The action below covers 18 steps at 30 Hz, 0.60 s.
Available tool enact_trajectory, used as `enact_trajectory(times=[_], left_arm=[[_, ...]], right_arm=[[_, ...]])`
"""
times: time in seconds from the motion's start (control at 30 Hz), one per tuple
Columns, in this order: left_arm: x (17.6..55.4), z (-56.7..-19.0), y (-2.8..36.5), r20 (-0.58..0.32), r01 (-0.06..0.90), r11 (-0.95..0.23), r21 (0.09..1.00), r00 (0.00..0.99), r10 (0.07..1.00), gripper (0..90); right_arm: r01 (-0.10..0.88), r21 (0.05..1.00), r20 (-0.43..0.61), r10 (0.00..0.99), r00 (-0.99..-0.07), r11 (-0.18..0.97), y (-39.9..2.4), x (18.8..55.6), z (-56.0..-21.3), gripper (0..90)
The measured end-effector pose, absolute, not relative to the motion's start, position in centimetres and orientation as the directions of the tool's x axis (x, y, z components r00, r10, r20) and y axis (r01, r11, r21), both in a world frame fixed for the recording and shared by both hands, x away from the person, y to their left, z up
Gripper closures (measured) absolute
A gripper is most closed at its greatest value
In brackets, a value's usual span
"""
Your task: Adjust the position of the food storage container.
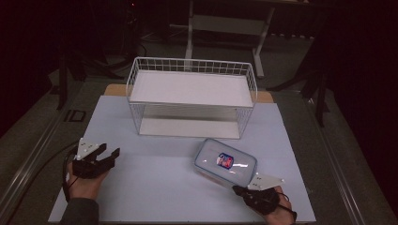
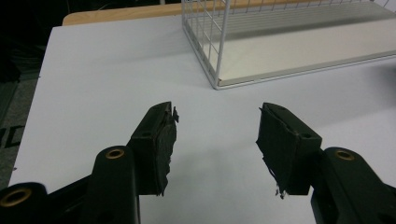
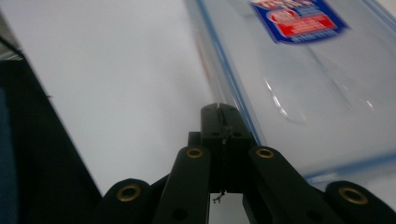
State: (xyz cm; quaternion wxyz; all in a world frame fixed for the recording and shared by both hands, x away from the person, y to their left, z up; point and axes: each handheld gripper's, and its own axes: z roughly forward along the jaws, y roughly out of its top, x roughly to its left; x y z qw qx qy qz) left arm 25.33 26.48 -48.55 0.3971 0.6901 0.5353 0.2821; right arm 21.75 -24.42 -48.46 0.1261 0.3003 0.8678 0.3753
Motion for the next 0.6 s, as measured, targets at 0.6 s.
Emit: enact_trajectory(times=[0.6], left_arm=[[25.5, -48.9, 26.1, -0.034, 0.526, -0.122, 0.842, 0.277, 0.96, 45.5]], right_arm=[[0.581, 0.789, 0.125, 0.872, -0.473, 0.202, -31.3, 25.0, -47.2, 89.7]])
